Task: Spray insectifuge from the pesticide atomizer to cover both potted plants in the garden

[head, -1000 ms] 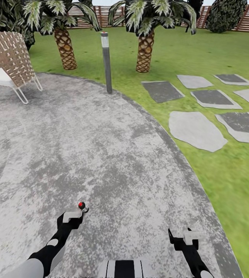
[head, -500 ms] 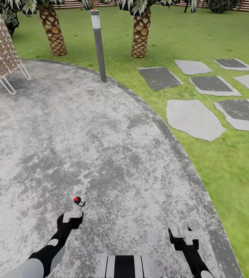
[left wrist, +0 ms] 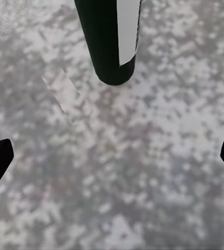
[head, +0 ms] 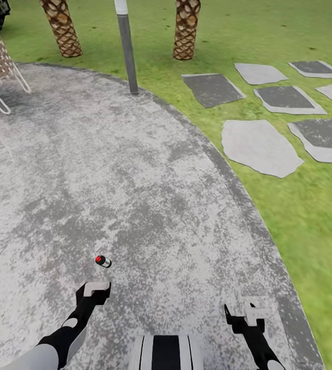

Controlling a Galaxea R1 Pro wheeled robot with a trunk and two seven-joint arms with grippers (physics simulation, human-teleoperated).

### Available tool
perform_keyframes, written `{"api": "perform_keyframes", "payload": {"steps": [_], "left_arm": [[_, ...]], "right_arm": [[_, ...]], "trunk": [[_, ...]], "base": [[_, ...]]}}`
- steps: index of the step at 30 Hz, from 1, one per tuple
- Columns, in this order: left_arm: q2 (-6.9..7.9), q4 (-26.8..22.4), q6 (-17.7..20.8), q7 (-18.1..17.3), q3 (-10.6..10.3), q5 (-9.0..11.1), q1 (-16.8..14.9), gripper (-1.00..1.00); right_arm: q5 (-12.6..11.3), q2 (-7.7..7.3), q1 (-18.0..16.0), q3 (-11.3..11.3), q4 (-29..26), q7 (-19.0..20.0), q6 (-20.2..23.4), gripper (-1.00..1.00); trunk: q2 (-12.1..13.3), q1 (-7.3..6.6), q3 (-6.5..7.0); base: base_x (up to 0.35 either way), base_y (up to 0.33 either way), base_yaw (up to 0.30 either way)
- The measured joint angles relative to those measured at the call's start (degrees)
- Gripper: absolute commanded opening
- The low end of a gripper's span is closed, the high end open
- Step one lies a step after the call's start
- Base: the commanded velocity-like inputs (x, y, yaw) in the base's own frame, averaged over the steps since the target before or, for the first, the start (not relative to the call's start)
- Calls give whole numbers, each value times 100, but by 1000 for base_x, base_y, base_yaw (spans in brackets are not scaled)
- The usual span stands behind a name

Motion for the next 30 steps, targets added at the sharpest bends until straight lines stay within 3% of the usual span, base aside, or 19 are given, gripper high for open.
{"api": "perform_keyframes", "payload": {"steps": [7, 13, 26, 30], "left_arm": [[8, -30, -106, -1, -2, -12, 161, 100], [9, 0, -616, 0, -4, -11, 224, 100], [8, 3, -663, 2, -4, -14, 228, 100], [24, -125, -750, -13, -35, -51, 191, 100]], "right_arm": [[0, 0, 0, 0, 0, 0, 0, 100], [0, 0, 0, 0, 0, 1, 0, 100], [8, 0, 0, 0, 0, 5, 0, 100], [17, 130, -9, 9, -15, -3, -21, 100]], "trunk": [[0, 0, -6], [0, 0, -6], [0, -1, -6], [0, 0, -6]], "base": [[0, 0, 0], [16, 0, 0], [204, 0, 0], [0, 0, 0]]}}
